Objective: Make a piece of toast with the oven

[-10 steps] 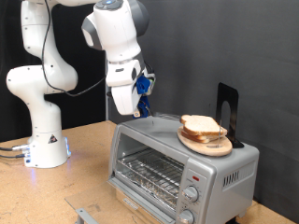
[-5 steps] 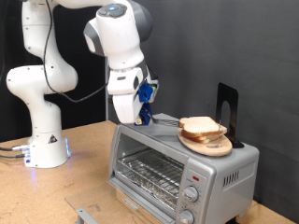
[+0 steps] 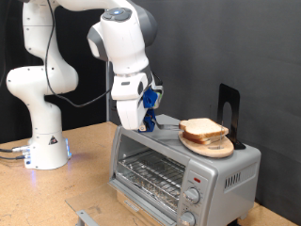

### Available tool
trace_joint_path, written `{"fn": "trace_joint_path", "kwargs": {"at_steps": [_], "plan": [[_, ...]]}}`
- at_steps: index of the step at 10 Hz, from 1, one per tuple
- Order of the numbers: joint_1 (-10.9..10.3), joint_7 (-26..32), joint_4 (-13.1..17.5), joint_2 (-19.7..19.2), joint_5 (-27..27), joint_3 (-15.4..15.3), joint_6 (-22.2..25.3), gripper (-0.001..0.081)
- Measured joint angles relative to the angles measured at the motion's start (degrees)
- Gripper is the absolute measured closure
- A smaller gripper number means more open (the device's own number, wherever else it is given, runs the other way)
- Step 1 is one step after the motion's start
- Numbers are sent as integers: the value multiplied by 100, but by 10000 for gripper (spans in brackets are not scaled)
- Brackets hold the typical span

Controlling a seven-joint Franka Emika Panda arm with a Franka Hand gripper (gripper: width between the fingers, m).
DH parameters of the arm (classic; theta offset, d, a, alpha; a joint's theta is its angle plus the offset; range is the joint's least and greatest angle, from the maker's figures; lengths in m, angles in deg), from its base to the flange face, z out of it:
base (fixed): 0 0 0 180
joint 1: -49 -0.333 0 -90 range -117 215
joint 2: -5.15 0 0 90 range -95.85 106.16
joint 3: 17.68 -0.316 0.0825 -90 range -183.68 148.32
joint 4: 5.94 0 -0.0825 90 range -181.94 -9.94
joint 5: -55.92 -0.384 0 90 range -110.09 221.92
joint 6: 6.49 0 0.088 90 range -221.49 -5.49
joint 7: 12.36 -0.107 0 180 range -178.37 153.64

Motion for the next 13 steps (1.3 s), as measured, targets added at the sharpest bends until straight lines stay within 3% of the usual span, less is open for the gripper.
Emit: {"fn": "trace_joint_path", "kwargs": {"at_steps": [8,13], "plan": [[-30,-235,105,-173,164,-279,-293,403],[-31,-606,459,-481,199,-370,-279,403]]}}
